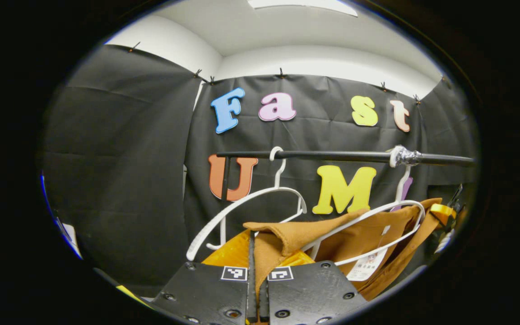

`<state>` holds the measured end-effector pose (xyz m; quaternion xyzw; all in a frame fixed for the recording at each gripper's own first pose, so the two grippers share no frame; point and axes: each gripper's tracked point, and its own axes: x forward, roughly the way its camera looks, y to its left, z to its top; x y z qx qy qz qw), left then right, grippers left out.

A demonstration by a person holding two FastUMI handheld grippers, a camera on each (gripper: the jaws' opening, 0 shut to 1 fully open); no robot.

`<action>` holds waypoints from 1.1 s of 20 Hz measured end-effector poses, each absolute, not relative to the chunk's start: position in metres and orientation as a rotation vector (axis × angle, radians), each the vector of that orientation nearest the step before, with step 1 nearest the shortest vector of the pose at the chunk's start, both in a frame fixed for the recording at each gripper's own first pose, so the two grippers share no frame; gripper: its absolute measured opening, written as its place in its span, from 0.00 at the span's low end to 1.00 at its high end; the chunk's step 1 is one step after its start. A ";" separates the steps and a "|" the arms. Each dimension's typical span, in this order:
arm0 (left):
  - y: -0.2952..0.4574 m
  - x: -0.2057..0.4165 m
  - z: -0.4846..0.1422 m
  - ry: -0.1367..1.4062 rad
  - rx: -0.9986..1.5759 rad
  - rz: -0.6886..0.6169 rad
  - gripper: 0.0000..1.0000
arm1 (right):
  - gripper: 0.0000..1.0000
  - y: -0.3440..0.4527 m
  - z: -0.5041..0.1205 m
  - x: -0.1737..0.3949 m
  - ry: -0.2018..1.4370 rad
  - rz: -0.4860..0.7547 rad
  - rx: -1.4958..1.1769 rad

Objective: Grasp the clothes on the hanger with both hands and then place them into the laundry hamper below.

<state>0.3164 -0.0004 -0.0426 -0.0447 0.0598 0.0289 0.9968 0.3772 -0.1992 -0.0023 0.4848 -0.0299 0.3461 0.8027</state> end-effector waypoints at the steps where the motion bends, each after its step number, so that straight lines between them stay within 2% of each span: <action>1: -0.003 0.318 -0.045 0.127 -0.102 0.048 0.07 | 0.03 -0.203 -0.003 0.380 -0.069 0.732 1.033; 9: -0.011 0.332 -0.039 0.142 -0.114 0.008 0.07 | 0.03 -0.218 0.014 0.403 -0.102 0.736 1.027; 14: -0.022 0.336 -0.033 0.140 -0.067 -0.032 0.07 | 0.02 -0.238 0.015 0.416 -0.125 0.661 0.983; 17: -0.028 0.338 -0.032 0.147 -0.067 -0.051 0.07 | 0.02 -0.245 0.005 0.436 -0.106 0.560 0.903; 22: -0.027 0.341 -0.029 0.156 -0.115 -0.048 0.07 | 0.03 -0.241 0.009 0.448 -0.088 0.556 0.896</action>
